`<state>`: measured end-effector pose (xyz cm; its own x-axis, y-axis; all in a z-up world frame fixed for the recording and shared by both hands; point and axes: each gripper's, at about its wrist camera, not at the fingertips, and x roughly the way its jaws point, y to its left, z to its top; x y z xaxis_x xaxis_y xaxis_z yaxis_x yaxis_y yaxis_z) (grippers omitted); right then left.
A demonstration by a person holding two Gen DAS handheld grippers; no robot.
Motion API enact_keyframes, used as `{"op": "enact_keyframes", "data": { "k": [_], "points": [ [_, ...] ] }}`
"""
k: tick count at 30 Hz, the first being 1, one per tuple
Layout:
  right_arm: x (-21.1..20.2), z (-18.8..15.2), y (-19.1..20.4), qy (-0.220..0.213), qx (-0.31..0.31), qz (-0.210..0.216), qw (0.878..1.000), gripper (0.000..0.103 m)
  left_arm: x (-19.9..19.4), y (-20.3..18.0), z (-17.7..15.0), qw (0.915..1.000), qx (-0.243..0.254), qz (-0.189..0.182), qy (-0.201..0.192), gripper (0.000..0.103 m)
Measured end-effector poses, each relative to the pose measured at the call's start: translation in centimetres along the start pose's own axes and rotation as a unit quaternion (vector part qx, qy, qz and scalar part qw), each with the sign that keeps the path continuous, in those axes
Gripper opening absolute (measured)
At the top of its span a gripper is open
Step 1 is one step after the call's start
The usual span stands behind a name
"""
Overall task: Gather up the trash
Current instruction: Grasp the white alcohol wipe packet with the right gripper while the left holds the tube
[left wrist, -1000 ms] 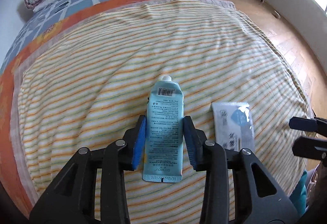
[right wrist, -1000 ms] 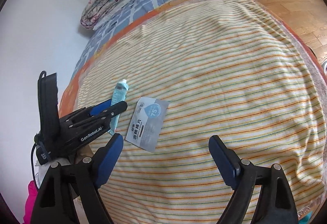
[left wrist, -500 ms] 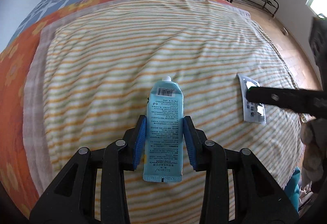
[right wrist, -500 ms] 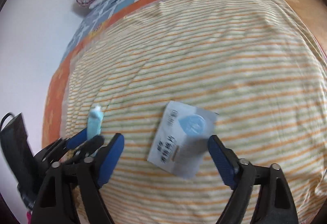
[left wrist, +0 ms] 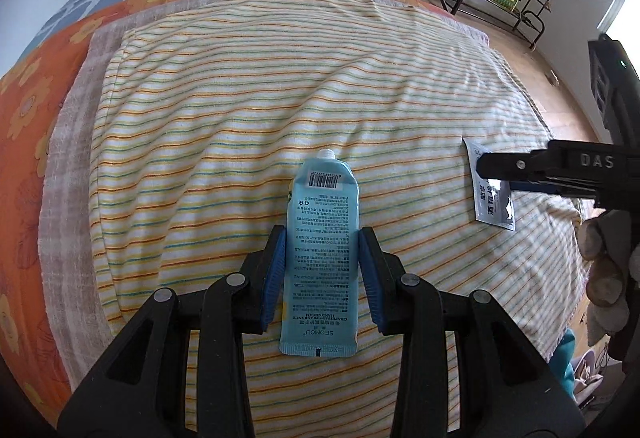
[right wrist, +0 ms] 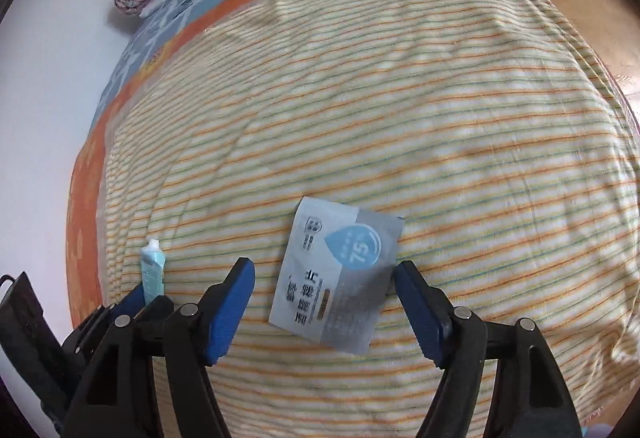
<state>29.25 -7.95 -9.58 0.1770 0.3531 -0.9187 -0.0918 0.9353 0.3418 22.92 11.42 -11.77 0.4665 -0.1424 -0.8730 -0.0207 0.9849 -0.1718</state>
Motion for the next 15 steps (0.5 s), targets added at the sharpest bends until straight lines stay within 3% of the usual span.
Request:
{"op": "enact_keyframes", "data": {
  "k": [3,7,10,15],
  "points": [
    [0.5,0.2,1.6,-0.010,-0.026,-0.030,0.999,0.076,-0.1,0.0,-0.1,1.0000,0.000,0.000,0.000,0.036],
    [1.1,0.2,3.7,-0.033,-0.067,-0.077,0.994,0.064,-0.4,0.3,-0.3,1.0000,-0.003,0.002,-0.002,0.036],
    [1.3,-0.4,4.6,-0.046,-0.110,-0.106,0.987,0.062,-0.6,0.4,-0.5,1.0000,-0.006,0.004,-0.002,0.036],
    [0.5,-1.2,3.8,-0.048,-0.116,-0.087,0.988,0.059,-1.1,0.0,-0.7,1.0000,-0.006,0.005,-0.005,0.036]
  ]
}}
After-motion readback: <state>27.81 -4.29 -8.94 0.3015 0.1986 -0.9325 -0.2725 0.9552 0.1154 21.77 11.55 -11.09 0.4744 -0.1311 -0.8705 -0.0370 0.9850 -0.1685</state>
